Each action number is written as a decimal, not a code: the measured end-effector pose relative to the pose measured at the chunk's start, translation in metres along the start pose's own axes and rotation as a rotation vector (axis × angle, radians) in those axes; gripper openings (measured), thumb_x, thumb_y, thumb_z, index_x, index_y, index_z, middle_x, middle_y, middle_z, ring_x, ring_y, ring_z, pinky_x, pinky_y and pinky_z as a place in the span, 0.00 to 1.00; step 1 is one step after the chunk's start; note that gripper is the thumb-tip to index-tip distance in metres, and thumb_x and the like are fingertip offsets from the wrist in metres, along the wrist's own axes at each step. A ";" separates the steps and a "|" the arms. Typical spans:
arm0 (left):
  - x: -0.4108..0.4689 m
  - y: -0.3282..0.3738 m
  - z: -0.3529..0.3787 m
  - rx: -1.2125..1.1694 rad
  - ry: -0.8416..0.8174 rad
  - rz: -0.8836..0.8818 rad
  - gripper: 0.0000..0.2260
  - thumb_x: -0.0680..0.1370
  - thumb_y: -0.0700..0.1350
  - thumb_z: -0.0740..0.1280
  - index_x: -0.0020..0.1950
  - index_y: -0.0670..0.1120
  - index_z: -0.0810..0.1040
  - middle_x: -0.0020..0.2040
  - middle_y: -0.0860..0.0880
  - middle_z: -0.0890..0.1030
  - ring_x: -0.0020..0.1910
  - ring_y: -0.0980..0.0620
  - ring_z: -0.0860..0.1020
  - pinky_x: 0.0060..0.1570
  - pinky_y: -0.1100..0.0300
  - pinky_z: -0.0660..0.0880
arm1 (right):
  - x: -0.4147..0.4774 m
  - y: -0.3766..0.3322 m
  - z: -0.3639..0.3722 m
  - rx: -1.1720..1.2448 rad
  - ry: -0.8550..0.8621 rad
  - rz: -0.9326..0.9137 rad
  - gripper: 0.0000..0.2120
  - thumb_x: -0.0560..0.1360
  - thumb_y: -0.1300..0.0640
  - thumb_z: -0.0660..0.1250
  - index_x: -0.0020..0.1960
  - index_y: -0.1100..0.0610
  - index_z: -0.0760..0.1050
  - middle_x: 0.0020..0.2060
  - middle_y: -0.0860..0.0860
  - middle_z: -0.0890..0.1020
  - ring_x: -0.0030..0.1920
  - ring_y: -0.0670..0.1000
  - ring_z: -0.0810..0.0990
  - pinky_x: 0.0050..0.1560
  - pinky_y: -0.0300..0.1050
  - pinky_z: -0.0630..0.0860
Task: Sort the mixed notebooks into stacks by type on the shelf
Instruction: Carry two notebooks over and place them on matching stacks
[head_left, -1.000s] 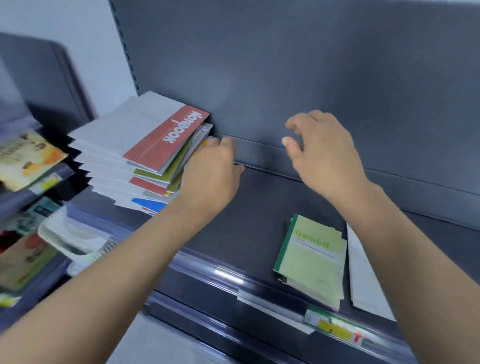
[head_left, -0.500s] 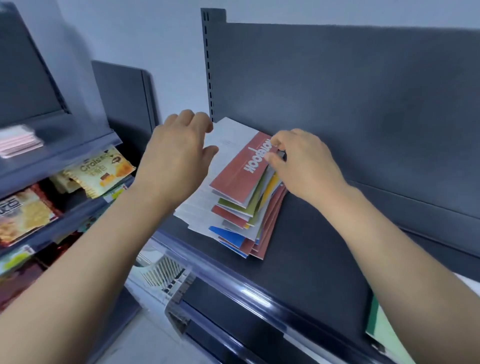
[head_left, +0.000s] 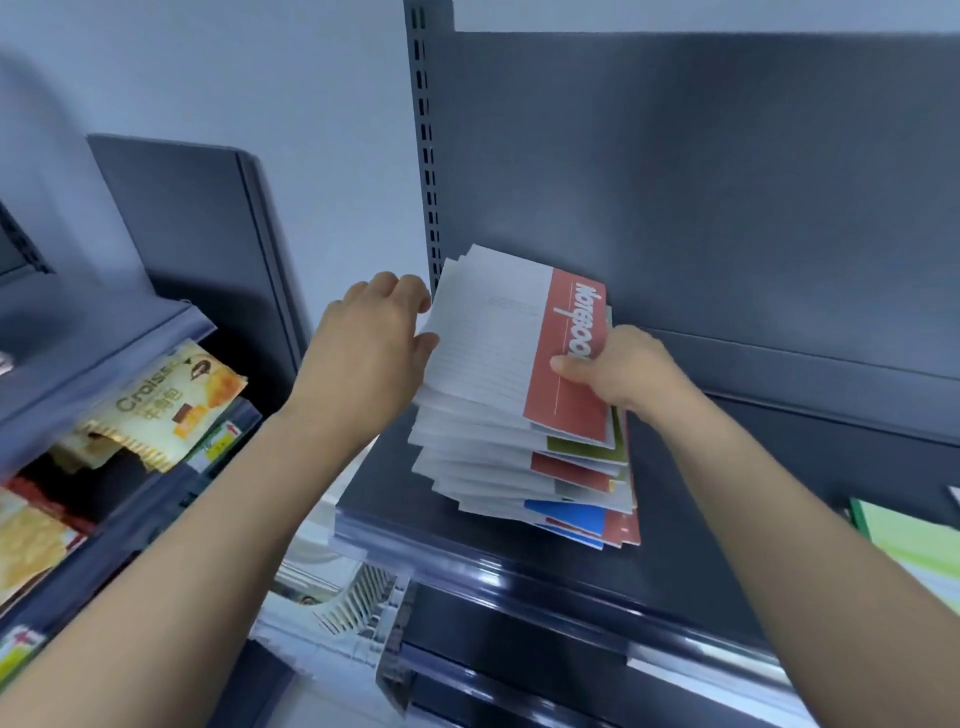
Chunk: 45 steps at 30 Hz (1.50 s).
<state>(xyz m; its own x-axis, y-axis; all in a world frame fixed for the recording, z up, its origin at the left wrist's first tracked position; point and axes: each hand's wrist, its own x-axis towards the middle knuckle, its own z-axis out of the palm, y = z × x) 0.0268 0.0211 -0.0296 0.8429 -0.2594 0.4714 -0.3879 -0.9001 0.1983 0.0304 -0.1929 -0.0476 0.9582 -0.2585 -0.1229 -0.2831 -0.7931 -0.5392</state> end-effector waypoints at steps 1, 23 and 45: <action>0.000 -0.002 0.002 -0.015 -0.012 -0.006 0.12 0.78 0.44 0.65 0.59 0.42 0.73 0.53 0.45 0.76 0.51 0.44 0.74 0.48 0.54 0.69 | 0.000 -0.001 -0.001 0.078 0.011 0.032 0.18 0.74 0.46 0.67 0.58 0.56 0.73 0.57 0.53 0.79 0.56 0.57 0.78 0.57 0.52 0.75; 0.018 0.038 0.026 -0.027 -0.090 -0.158 0.12 0.79 0.47 0.63 0.57 0.40 0.73 0.52 0.42 0.76 0.50 0.42 0.74 0.47 0.52 0.72 | -0.007 0.037 -0.065 0.135 0.597 -0.033 0.07 0.79 0.62 0.56 0.55 0.63 0.68 0.51 0.60 0.77 0.42 0.55 0.69 0.41 0.45 0.63; 0.051 0.046 0.047 -0.155 -0.188 -0.475 0.21 0.75 0.42 0.67 0.63 0.35 0.65 0.61 0.36 0.69 0.56 0.37 0.73 0.49 0.51 0.70 | -0.038 0.074 -0.087 0.178 0.691 0.006 0.08 0.81 0.57 0.54 0.56 0.60 0.67 0.55 0.56 0.77 0.45 0.53 0.73 0.44 0.50 0.75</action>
<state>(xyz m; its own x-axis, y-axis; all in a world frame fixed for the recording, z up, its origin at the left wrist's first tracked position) 0.0695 -0.0500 -0.0374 0.9858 0.0936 0.1397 0.0145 -0.8750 0.4840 -0.0311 -0.2901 -0.0101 0.6941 -0.5996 0.3983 -0.2205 -0.7039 -0.6752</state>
